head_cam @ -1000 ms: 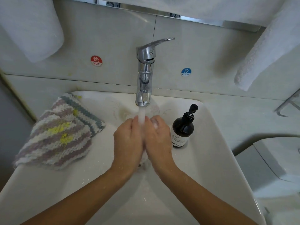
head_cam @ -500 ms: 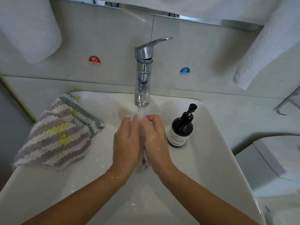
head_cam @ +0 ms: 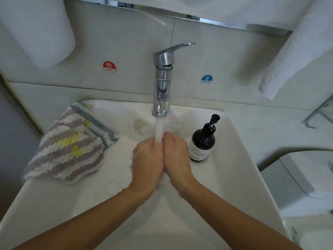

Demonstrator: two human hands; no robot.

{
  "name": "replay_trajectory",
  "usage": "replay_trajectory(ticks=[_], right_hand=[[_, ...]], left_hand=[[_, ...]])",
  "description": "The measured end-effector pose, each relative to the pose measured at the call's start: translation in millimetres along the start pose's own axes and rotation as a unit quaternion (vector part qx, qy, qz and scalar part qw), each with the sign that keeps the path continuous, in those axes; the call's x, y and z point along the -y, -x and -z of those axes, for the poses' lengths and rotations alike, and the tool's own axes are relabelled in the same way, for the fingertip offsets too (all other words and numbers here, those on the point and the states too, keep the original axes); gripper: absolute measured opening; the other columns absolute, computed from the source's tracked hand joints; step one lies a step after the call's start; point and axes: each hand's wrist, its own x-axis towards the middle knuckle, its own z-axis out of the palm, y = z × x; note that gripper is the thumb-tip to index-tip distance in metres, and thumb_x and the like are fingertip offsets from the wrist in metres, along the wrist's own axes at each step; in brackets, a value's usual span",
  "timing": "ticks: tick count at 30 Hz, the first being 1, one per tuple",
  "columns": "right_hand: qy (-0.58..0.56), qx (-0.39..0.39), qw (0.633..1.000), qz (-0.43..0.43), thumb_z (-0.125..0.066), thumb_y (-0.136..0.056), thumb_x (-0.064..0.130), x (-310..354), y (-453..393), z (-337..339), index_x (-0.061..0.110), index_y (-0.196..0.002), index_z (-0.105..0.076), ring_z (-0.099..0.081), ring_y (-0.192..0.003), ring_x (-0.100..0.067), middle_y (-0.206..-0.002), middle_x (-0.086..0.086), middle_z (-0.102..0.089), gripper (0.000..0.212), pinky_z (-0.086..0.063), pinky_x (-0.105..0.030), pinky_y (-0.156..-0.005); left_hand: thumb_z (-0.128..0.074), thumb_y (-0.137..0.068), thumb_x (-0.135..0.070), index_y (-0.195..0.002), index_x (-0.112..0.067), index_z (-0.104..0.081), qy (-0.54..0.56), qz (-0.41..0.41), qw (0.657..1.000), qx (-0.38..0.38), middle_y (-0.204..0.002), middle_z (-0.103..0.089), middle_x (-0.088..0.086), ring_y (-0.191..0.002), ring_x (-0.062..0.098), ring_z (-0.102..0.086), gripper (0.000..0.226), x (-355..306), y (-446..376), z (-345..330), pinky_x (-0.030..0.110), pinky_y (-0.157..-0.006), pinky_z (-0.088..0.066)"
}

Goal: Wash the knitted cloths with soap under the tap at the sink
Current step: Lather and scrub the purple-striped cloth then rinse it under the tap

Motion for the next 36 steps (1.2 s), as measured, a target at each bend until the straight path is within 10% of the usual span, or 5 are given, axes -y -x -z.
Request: replay_trajectory(ticks=[7,12,27,32,36], right_hand=[[0.069,0.103,0.992,-0.016,-0.05,-0.096,0.034,28.5,-13.6,40.6,0.024,-0.093,-0.054,-0.057,-0.077,-0.015,-0.083,0.007,-0.058,0.011,-0.045,-0.026,-0.063],[0.143,0.062,0.985,0.073,-0.061,-0.092,0.037,66.3,-33.0,96.0,0.025,-0.136,-0.042,-0.061,-0.098,-0.017,-0.106,0.009,-0.059,0.05,-0.052,-0.042,-0.091],[0.212,-0.003,0.945,0.249,-0.063,-0.09,0.029,68.2,-43.3,117.5,0.034,-0.141,-0.034,-0.066,-0.081,-0.012,-0.09,0.002,-0.068,0.059,-0.055,-0.036,-0.082],[0.227,-0.041,0.945,0.233,-0.056,-0.093,0.044,36.5,-29.2,98.3,0.036,-0.153,0.001,-0.063,-0.091,-0.011,-0.112,0.004,-0.063,0.083,-0.05,-0.032,-0.085],[0.091,-0.037,0.984,0.148,-0.053,-0.095,0.043,7.9,-16.2,64.8,0.03,-0.147,-0.031,-0.059,-0.081,0.006,-0.099,0.015,-0.061,0.058,-0.051,-0.029,-0.083]], left_hand=[[-0.049,-0.092,-0.048,-0.072,-0.002,-0.059,0.077,0.021,0.997,-0.005,-0.068,-0.06,0.024,-0.067,0.043,-0.062,0.051,0.0,-10.2,8.0,0.057,-0.061,-0.055],[-0.052,-0.089,-0.048,-0.059,-0.012,-0.037,0.112,0.036,0.993,0.021,-0.059,-0.04,0.02,-0.065,0.052,-0.06,0.049,-2.6,-7.6,12.2,0.064,-0.055,-0.052],[-0.051,-0.082,-0.067,-0.088,-0.003,-0.062,0.102,0.056,0.992,0.043,-0.083,-0.067,0.024,-0.072,0.043,-0.067,0.065,-0.2,-10.3,11.4,0.058,-0.062,-0.056],[-0.052,-0.095,-0.046,-0.078,0.009,-0.05,0.077,-0.003,0.997,-0.004,-0.077,-0.057,0.031,-0.062,0.034,-0.056,0.058,-7.3,-9.3,13.4,0.049,-0.064,-0.051],[-0.05,-0.097,-0.04,-0.074,0.006,-0.045,0.075,-0.014,0.997,-0.01,-0.068,-0.051,0.025,-0.062,0.021,-0.049,0.052,-8.6,-10.5,12.9,0.046,-0.06,-0.047]])
